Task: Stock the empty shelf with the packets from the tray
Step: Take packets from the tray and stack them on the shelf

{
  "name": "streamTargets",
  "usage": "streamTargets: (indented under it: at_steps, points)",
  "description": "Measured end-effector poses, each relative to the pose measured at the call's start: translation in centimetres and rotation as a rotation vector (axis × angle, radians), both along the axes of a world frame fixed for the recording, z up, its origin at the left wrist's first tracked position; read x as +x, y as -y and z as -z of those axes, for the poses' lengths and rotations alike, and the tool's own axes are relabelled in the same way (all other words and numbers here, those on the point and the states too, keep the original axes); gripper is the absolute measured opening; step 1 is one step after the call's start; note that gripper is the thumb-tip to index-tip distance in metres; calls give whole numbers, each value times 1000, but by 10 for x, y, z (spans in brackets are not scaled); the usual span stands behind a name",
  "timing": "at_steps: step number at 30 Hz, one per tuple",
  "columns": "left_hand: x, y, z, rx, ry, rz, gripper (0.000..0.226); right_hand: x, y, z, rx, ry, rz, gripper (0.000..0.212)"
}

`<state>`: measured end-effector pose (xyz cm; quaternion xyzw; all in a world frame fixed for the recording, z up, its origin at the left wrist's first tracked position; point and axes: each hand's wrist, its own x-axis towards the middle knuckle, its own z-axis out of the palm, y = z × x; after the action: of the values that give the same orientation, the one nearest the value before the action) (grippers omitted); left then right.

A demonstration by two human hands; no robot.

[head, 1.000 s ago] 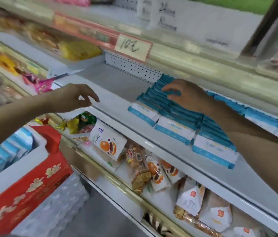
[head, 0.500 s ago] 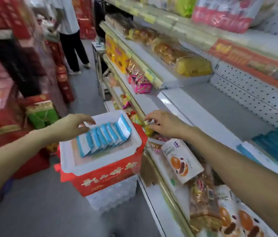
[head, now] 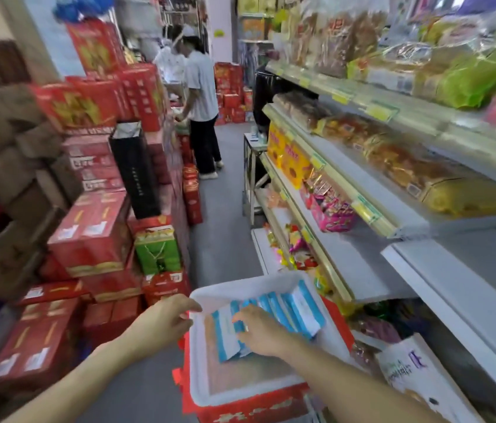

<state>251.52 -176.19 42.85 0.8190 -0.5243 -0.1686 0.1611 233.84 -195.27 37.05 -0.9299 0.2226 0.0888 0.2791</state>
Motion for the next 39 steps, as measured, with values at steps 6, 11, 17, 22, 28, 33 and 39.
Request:
streamTargets:
  at_steps: [6,11,17,22,28,33,39]
  points:
    - [16,1,-3,-87,-32,12,33,34,-9,29,-72,-18,82,39]
    - [22,13,-6,-90,-2,31,34,56,-17,34,-33,26,224,26]
    - [25,24,-6,-113,20,42,31,72,-27,33,188,10,376,21]
    - [21,26,-8,-123,33,60,29,65,-27,28,365,1,407,23]
    - [19,30,-11,-126,62,80,29,54,-31,24,388,-24,215,28]
    - [16,35,-13,-131,81,91,27,52,-36,25,201,-57,113,24]
    - [18,38,-16,-128,93,104,28,47,-26,20,28,25,70,25]
